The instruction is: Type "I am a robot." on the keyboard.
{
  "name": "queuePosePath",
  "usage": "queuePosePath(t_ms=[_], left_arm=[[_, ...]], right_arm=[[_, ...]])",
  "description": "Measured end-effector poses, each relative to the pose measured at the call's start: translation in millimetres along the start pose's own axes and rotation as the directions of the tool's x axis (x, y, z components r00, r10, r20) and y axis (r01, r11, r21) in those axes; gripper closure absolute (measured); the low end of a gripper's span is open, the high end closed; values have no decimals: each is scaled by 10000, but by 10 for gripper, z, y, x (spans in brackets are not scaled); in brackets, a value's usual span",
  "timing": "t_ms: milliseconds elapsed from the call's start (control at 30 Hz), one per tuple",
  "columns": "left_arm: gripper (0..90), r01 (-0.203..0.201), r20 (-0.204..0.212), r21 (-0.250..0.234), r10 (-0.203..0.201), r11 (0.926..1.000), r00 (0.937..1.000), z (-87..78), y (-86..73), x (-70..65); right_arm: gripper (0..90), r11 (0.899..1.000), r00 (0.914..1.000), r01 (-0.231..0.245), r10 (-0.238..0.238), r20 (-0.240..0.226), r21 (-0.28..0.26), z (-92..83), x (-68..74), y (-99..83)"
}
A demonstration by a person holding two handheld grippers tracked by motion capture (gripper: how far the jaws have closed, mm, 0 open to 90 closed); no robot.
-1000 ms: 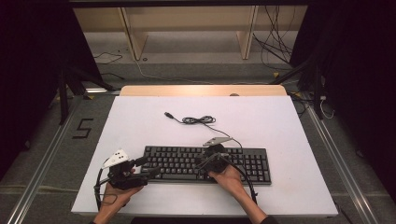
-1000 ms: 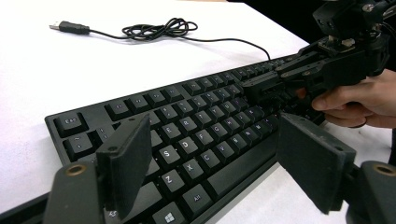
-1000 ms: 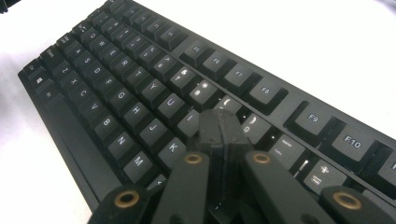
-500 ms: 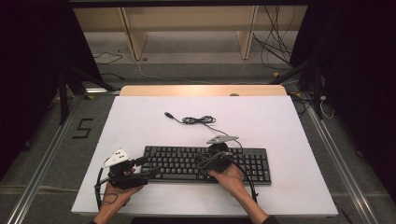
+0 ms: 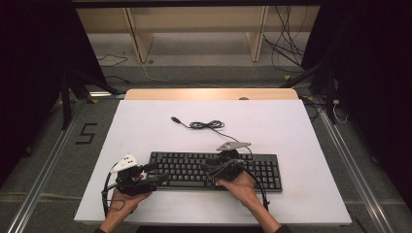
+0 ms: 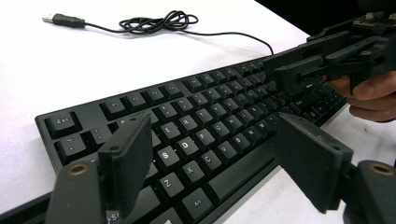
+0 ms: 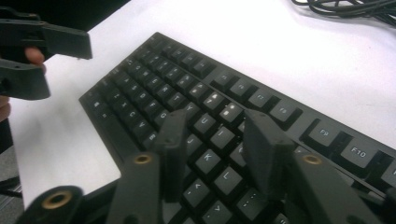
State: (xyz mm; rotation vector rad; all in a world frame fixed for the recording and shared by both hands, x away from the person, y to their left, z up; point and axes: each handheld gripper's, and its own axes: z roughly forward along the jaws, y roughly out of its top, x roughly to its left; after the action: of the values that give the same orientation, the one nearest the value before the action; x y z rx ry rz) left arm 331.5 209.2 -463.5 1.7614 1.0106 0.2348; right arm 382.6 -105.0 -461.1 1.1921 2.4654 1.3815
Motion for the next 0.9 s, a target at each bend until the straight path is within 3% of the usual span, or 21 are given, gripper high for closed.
queuePosePath(t_ms=[467, 900], left_arm=[[311, 11, -69, 120, -10, 9999, 10000, 98, 92, -13], [532, -167, -271, 955, 193, 9953, 9994, 337, 219, -31]], right_arm=[[484, 9997, 9996, 137, -142, -259, -205, -58, 67, -22], [440, 9993, 9989, 302, -310, -358, -208, -111, 122, -79]])
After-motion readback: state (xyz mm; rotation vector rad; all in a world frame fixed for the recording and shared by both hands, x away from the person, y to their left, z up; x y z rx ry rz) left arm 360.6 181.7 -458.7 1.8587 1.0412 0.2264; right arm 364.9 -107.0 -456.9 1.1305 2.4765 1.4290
